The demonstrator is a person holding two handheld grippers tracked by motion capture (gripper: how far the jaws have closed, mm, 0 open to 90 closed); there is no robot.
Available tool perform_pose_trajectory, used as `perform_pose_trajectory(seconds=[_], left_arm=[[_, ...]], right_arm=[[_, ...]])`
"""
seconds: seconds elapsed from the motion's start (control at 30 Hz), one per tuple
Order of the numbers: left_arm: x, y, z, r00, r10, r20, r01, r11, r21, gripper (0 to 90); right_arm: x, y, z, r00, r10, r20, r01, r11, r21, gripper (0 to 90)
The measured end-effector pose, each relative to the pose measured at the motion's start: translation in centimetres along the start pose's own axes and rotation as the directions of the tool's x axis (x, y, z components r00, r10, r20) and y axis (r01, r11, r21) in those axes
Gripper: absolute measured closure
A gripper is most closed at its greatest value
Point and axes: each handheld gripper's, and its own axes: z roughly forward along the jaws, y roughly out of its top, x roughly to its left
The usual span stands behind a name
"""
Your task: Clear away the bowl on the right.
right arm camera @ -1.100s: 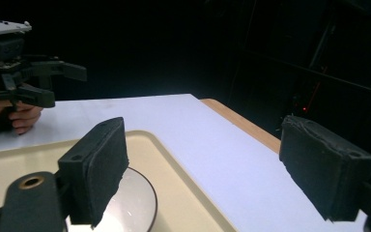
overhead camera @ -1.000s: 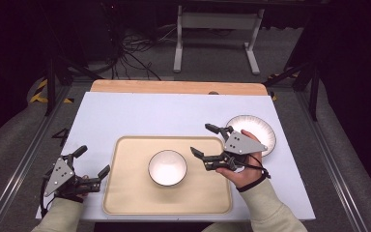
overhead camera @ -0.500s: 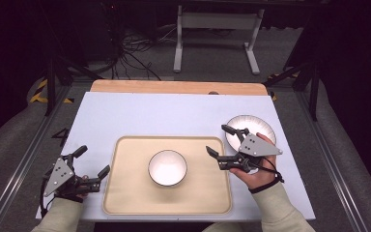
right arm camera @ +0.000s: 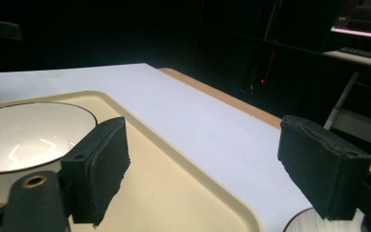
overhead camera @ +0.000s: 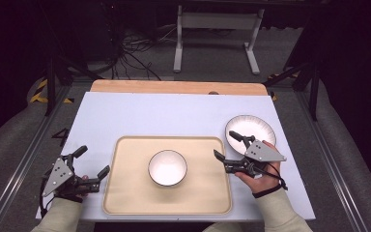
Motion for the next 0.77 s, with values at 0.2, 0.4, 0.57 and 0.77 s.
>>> perform_pose_trajectory(seconds=[0.2,0.4,0.57,0.77], left_arm=[[0.1,0.0,0.0,0.9999,-0.008,0.007,0.008,1.0,-0.002,0.1],[0.1,0.0,0.0,0.9998,-0.019,0.01,0.019,0.9998,-0.008,0.1],[0.1,0.0,0.0,0.9998,-0.017,0.01,0.017,0.9998,-0.005,0.1],[0.1,0.0,0.0,0.9998,-0.017,0.009,0.017,0.9998,-0.007,0.1]], right_arm=[[0.1,-0.9,0.1,0.9999,0.015,-0.003,-0.015,1.0,0.015,18.1],[0.3,-1.7,0.3,0.9994,0.026,-0.023,-0.025,0.999,0.03,16.2],[0.3,-2.1,0.3,0.999,0.029,-0.034,-0.028,0.999,0.046,14.9],[0.4,-2.2,0.3,0.9989,0.016,-0.044,-0.014,0.998,0.056,14.3]])
